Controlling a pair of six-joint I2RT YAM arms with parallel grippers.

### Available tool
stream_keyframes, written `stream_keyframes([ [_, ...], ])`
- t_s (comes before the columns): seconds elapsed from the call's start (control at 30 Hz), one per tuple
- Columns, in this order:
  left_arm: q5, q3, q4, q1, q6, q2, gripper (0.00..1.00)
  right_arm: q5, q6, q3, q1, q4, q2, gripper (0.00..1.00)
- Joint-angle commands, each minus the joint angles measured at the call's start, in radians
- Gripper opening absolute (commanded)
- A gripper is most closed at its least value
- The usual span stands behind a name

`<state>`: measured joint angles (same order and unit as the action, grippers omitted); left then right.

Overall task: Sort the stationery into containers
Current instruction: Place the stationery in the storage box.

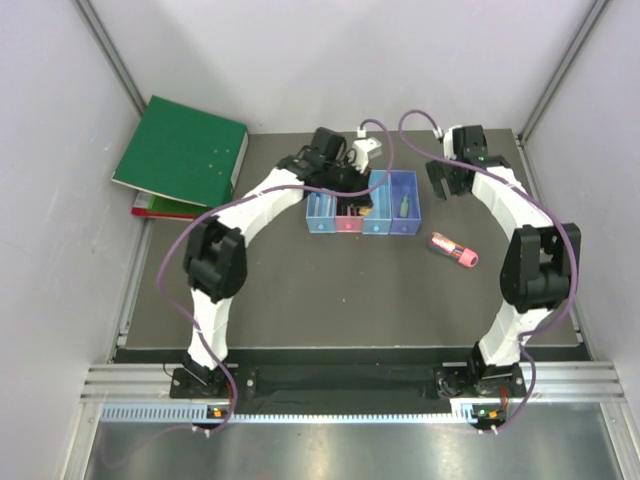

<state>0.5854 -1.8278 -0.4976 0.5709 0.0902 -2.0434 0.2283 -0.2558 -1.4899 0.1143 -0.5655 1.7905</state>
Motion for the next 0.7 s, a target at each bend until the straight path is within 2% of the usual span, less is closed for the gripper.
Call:
stream_keyframes([
  [0.0, -0.010, -0.123, 0.180, 0.020, -0.159, -0.113, 0.00, -0.063, -0.115, 0.111, -0.025, 0.049, -0.143, 1.00],
  [0.13, -0.033, -0.208, 0.235, 0.050, -0.190, -0.187, 0.00, -0.057, -0.148, 0.218, -0.051, 0.065, -0.207, 1.00],
  [0.33, -0.035, -0.223, 0.327, 0.070, -0.256, -0.221, 0.00, -0.049, -0.151, 0.302, -0.107, 0.081, -0.272, 1.00],
  [0.67, -0.082, -0.219, 0.375, 0.113, -0.267, -0.267, 0.00, -0.058, -0.142, 0.332, -0.154, 0.078, -0.302, 1.00],
])
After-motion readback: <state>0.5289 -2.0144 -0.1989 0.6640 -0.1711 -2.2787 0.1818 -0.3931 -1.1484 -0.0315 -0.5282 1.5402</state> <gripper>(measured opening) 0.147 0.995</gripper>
